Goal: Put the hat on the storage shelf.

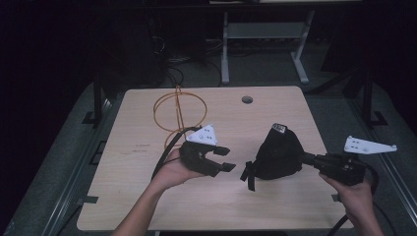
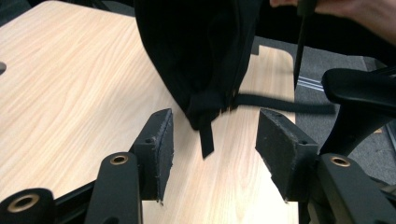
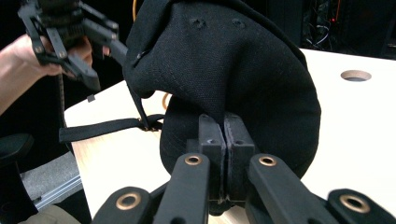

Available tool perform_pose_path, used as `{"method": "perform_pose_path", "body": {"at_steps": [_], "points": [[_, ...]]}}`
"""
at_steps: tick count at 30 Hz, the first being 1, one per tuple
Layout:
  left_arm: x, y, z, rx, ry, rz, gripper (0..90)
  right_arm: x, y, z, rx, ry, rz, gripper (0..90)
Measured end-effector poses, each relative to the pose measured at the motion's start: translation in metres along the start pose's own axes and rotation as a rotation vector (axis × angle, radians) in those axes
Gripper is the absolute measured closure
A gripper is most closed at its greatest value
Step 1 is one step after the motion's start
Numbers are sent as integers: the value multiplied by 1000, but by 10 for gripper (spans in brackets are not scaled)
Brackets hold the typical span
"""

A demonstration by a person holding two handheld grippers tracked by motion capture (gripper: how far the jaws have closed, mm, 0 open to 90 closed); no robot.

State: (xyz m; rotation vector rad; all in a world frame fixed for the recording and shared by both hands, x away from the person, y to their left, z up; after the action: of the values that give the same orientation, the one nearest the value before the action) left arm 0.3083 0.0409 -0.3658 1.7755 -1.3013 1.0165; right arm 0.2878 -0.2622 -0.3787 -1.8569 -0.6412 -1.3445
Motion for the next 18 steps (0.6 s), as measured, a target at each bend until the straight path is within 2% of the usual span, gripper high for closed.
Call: {"method": "perform_pose_path", "body": {"at_steps": [2, 6, 13, 15, 18], "points": [[-6, -1, -1, 6, -8, 1, 450, 4, 1, -1, -2, 4, 2, 883], [-15, -2, -4, 7, 6, -26, 433, 10, 3, -2, -7, 5, 5, 882], [-27, -4, -9, 22, 3, -29, 414, 16, 6, -3, -16, -5, 2, 882], [-33, -4, -10, 27, 5, -42, 402, 20, 6, -3, -19, -7, 0, 882], [-40, -3, -10, 40, -6, -31, 388, 24, 7, -3, -18, -4, -5, 882]]}}
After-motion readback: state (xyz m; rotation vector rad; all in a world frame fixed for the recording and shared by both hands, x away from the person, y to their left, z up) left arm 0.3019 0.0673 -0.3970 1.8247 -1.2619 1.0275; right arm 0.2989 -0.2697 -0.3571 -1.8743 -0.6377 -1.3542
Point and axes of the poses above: each handheld gripper's, and its own axes: z roughly forward along the jaws, x roughly out of its top, y roughly to its right, the point moved 6 cm from there along z, roughly forward along the jaws, and after that the axes turned 9 degrees about y, right-handed, at the moved point
